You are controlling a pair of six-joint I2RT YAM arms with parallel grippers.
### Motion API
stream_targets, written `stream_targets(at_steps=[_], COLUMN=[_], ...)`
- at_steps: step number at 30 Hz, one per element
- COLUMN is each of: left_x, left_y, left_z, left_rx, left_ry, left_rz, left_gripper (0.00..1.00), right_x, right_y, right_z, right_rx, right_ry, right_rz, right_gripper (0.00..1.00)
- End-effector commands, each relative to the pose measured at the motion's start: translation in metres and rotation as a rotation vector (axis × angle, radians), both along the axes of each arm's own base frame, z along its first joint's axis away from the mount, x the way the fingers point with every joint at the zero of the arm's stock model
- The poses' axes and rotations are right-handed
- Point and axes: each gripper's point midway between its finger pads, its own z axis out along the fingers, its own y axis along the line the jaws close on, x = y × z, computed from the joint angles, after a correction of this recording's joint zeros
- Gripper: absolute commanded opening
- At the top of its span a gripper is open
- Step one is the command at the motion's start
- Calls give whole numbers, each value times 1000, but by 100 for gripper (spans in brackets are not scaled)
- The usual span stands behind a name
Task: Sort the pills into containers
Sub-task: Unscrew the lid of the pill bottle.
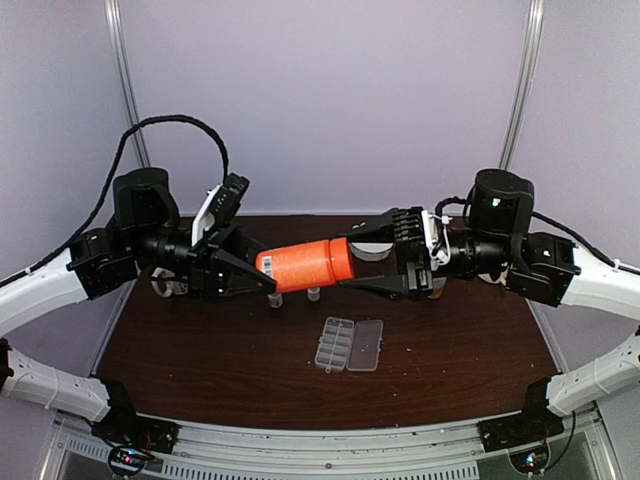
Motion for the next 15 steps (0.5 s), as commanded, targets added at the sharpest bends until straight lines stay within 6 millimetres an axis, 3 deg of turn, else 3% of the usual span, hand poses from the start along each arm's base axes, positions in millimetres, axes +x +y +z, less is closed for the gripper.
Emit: stream_targets(at_steps=[1, 9, 15], left_x=[-14, -11, -9], left_y=[4, 3, 5], left_z=[29, 25, 22], left_rx=[-74, -68, -69], left_ry=[-50, -65, -80], left_rz=[-66, -48, -26], left_gripper=[0, 0, 0], right_x=[30, 35, 32], right_y=[-4, -6, -4], right_z=[-21, -31, -21], right_rx=[-86, -149, -112], right_ry=[-272, -636, -832], right_rz=[-168, -164, -165], right_gripper=[0, 0, 0])
